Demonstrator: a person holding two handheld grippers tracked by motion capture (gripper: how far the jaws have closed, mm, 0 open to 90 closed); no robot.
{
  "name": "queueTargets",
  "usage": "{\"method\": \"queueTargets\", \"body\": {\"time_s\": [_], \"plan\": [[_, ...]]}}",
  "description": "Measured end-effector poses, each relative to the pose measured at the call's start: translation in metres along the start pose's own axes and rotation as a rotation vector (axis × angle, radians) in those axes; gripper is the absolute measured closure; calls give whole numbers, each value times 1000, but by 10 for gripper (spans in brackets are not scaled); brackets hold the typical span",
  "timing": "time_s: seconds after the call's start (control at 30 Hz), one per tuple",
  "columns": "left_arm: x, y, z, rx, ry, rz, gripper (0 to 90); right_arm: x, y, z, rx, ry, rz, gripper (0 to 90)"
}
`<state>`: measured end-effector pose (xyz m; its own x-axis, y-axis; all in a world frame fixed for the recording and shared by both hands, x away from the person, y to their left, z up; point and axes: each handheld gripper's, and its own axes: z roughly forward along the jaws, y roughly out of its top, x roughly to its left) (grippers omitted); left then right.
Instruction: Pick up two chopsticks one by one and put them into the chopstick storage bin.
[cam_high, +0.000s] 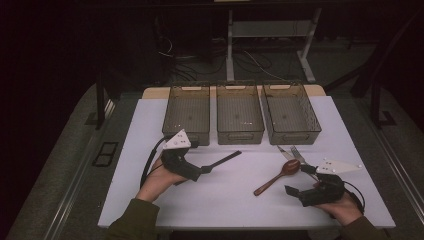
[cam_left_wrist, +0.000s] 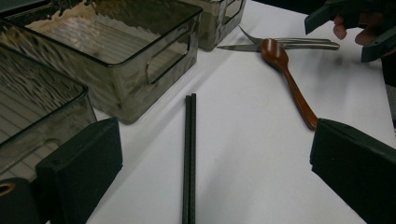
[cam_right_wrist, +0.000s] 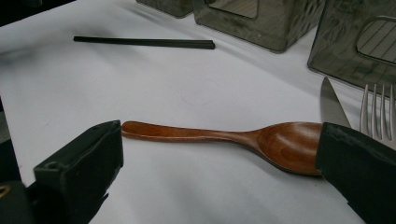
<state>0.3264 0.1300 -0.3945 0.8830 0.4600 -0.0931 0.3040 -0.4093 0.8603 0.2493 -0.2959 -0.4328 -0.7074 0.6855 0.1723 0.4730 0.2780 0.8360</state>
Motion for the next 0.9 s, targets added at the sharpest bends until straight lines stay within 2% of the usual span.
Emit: {"method": "queueTargets", "body": {"time_s": [0.67,0.9], "plan": [[9,17,26,-4,-22,2,84,-1,0,-2,-4,0,10,16],[12,13,32,7,-36,4,191,-1,0,-1,-1,4,5,16]]}}
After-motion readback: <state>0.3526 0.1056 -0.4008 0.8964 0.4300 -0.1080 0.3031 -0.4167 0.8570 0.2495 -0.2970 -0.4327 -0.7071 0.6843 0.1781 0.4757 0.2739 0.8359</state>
